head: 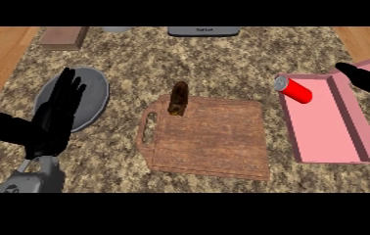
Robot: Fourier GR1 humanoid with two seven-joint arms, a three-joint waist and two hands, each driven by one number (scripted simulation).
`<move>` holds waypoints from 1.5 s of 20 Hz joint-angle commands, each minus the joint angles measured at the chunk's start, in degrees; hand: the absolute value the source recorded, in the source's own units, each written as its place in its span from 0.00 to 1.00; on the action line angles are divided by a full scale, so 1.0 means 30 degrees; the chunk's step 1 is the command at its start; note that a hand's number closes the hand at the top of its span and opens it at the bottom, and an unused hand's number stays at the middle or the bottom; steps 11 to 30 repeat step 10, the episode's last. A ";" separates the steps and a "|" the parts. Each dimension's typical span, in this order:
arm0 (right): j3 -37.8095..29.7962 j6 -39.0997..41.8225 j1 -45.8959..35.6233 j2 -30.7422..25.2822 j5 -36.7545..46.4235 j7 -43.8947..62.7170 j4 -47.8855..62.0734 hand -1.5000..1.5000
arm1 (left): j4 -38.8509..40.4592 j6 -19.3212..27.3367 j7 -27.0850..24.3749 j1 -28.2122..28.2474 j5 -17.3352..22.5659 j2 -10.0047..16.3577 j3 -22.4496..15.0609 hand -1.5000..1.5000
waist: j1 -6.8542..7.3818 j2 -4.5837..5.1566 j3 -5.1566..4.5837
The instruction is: Pick the can from the cutting board and place it in the cardboard box
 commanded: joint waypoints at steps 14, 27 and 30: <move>-0.3060 0.1219 0.6030 0.0576 -0.4524 -0.3379 -0.4676 0.00 | 0.0633 -0.0649 0.0034 -0.0362 -0.0381 -0.0232 0.0609 0.50 | 0.0082 0.0022 -0.0015; -0.3060 0.1219 0.6030 0.0576 -0.4524 -0.3379 -0.4676 0.00 | 0.0633 -0.0649 0.0034 -0.0362 -0.0381 -0.0232 0.0609 0.50 | 0.0082 0.0022 -0.0015; -0.3060 0.1219 0.6030 0.0576 -0.4524 -0.3379 -0.4676 0.00 | 0.0633 -0.0649 0.0034 -0.0362 -0.0381 -0.0232 0.0609 0.50 | 0.0082 0.0022 -0.0015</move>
